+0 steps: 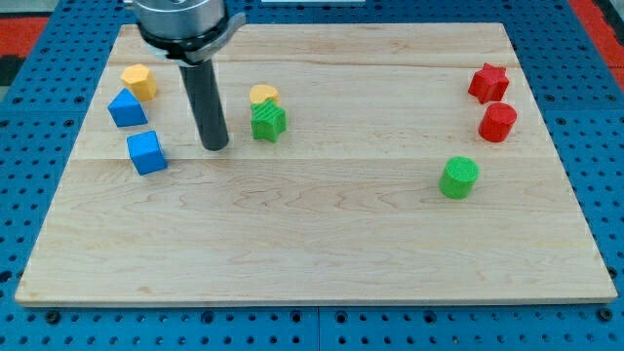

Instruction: Push yellow heart along with green star right and down a bit

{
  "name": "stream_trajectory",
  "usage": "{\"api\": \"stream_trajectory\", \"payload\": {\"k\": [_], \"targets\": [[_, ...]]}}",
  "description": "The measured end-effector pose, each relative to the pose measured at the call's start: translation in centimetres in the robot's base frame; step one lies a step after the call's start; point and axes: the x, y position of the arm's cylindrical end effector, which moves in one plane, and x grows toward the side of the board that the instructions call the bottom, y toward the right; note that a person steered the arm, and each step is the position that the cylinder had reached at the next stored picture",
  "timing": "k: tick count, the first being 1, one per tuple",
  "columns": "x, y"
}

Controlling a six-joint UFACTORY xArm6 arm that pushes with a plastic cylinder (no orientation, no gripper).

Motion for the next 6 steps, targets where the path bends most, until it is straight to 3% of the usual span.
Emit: {"api": "stream_trajectory", "payload": {"k": [2, 3, 4, 6], "targets": [[-2.2, -1.6], [-7.1, -0.2], [-8.3, 4.9], [-6.5, 9.3]]}}
